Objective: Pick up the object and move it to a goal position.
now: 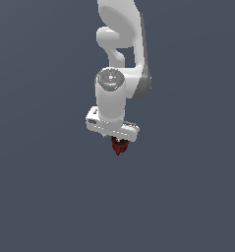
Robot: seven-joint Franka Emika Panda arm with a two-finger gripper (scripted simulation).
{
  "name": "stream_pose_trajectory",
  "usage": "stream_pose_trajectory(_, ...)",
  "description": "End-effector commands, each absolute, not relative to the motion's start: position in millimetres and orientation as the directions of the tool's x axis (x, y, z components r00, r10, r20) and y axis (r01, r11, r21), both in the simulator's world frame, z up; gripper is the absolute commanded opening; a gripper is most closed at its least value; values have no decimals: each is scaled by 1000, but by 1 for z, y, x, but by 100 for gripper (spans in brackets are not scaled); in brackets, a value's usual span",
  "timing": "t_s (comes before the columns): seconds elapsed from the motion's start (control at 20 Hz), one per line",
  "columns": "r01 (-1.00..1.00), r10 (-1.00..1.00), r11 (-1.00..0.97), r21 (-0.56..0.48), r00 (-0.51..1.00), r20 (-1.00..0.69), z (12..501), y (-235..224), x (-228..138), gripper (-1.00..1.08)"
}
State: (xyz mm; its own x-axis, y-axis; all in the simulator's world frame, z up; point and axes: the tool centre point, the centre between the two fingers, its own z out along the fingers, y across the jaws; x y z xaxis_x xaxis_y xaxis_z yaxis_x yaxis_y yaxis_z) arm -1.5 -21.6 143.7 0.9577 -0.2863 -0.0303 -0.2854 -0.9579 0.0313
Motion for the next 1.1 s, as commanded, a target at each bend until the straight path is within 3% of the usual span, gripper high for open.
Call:
stream_pose_trajectory(0.0, -338, -340, -940, 37, 940, -34, 140, -17, -1, 28)
stream_pose_trajectory(1.05, -727, -732, -679, 103, 680, -28, 114, 24, -2, 28)
